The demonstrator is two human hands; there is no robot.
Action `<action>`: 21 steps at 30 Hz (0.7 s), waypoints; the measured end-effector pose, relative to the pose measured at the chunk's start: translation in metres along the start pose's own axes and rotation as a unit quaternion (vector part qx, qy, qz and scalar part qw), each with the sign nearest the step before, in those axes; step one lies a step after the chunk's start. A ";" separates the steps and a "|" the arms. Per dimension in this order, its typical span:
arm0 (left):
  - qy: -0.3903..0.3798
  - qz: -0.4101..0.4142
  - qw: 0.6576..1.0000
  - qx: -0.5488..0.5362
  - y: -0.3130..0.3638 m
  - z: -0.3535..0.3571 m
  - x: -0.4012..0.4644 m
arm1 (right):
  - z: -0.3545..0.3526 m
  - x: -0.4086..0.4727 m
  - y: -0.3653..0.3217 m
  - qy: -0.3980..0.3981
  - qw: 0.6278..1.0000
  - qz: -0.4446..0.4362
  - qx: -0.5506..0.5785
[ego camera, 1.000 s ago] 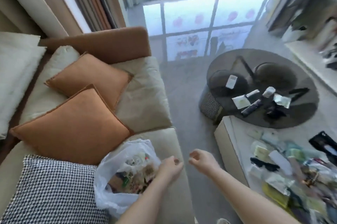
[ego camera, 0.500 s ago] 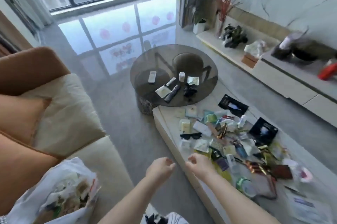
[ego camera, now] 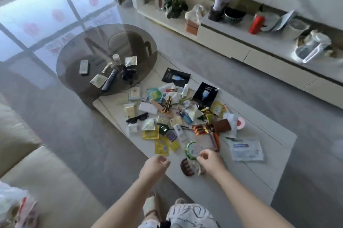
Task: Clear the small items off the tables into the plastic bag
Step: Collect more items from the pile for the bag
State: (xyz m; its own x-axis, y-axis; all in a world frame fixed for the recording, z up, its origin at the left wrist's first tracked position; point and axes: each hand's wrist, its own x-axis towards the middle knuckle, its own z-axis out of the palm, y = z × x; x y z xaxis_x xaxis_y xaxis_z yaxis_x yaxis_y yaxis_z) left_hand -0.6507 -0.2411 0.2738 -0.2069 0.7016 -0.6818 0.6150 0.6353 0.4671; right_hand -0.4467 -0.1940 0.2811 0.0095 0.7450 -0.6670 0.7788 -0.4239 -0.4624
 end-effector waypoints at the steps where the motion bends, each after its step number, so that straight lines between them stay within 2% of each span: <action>1: -0.011 -0.001 1.000 0.006 0.006 0.006 0.004 | -0.004 0.003 0.010 0.006 1.000 0.015 0.006; 12: -0.127 -0.033 0.991 0.040 0.011 0.092 0.080 | 0.019 0.057 0.093 0.038 0.988 0.132 0.076; 16: -0.130 -0.057 0.990 0.011 0.001 0.123 0.111 | 0.041 0.086 0.120 0.056 0.981 0.153 0.104; 21: -0.123 -0.096 0.987 -0.045 -0.008 0.164 0.146 | 0.064 0.127 0.153 0.067 0.984 0.151 0.071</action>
State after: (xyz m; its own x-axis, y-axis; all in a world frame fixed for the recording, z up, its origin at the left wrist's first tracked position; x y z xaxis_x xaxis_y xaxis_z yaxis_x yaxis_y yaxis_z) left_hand -0.5611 -0.1966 0.0785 -0.1157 0.4722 -0.8739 0.5106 0.7829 0.3555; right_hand -0.3667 -0.1976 0.0882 0.3162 0.6317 -0.7078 0.6332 -0.6961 -0.3383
